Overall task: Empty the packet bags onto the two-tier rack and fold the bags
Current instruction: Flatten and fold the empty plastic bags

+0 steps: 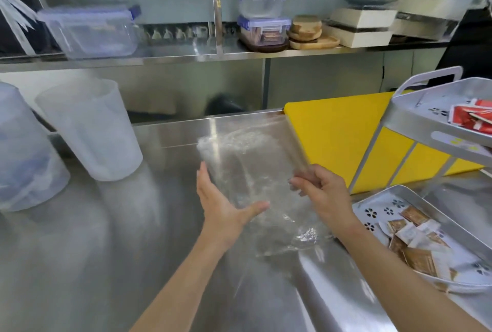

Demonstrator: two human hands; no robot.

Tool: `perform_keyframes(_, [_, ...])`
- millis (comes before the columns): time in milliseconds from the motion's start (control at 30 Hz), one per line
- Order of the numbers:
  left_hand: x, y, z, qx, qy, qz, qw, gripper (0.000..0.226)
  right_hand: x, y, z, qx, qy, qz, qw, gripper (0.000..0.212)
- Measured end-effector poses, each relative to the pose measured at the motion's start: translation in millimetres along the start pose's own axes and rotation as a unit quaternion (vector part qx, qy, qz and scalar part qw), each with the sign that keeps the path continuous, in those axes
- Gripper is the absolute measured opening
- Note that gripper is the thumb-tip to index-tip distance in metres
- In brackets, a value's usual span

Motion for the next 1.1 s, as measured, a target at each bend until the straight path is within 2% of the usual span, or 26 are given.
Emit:
perform_keyframes(67, [-4.4, 3.8, 6.6, -0.003, -0.067, -0.079, 0.995, 0.144, -6.8, 1.8, -2.7, -0.015, -0.014, 0.051, 0.998, 0.021])
perform_keyframes(133, [-10.0, -2.2, 17.3, -0.021, -0.135, -0.185, 0.973, 0.147, -11.3, -4.5, -3.1, -0.021, -0.023, 0.098, 0.995, 0.022])
perform_keyframes(200, [-14.5, -11.3, 23.8, -0.088, -0.168, -0.246, 0.95, 0.143, -12.9, -14.9, -3.0, -0.036, -0.022, 0.148, 0.988, 0.014])
perform_keyframes(233, [-14.2, -14.7, 23.0, -0.139, -0.172, -0.245, 0.944, 0.139, -12.9, -19.7, -2.9, -0.051, -0.012, 0.177, 0.983, 0.009])
perform_keyframes(300, [-11.8, -17.3, 19.2, -0.222, -0.152, -0.216, 0.939, 0.118, -6.4, -27.4, -1.5, -0.074, 0.016, 0.213, 0.974, 0.032])
perform_keyframes(367, [-12.4, -16.1, 17.9, -0.256, -0.14, -0.219, 0.931, 0.093, 1.7, -31.1, -2.3, -0.078, 0.049, 0.235, 0.968, 0.045])
perform_keyframes(433, [-12.4, -14.2, 17.9, -0.268, -0.142, -0.234, 0.924, 0.069, 10.4, -33.0, -4.6, -0.084, 0.073, 0.256, 0.96, 0.048])
perform_keyframes(533, [-15.0, -10.7, 15.3, -0.262, -0.149, -0.203, 0.931, 0.029, 17.3, -33.7, -9.6, -0.082, 0.091, 0.274, 0.954, 0.049])
perform_keyframes(700, [-16.3, -10.0, 12.2, -0.182, -0.169, -0.176, 0.953, 0.008, 27.4, -38.1, -13.1, -0.112, 0.144, 0.239, 0.954, 0.055])
perform_keyframes(800, [-12.8, -14.8, 11.3, -0.137, -0.125, -0.122, 0.975, 0.022, 35.0, -40.6, -18.2, -0.19, 0.187, 0.164, 0.95, 0.057])
perform_keyframes(867, [-12.4, -20.0, 10.6, -0.148, -0.105, -0.068, 0.981, 0.018, 40.4, -42.2, -20.8, -0.21, 0.2, 0.127, 0.949, 0.067])
perform_keyframes(933, [-13.8, -25.5, 9.2, -0.193, -0.099, -0.053, 0.975, 0.013, 49.9, -45.9, -19.4, -0.194, 0.216, 0.167, 0.942, 0.077])
perform_keyframes(1000, [-13.2, -29.9, 7.7, -0.215, -0.087, -0.088, 0.969, 0.017, 54.9, -48.2, -21.1, -0.174, 0.256, 0.253, 0.916, 0.08])
perform_keyframes(1100, [-12.3, -32.4, 5.2, -0.219, -0.067, -0.153, 0.961, 0.042, 56.9, -47.1, -26.1, -0.179, 0.262, 0.285, 0.905, 0.062])
Point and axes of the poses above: each hand's wrist, its own z-axis towards the middle knuckle, its own y-axis out of the palm, x = y × z, the point moved 2 cm from there along z, towards the middle knuckle, and after that the axes turned 4 degrees about -y, right-handed, at the moved point
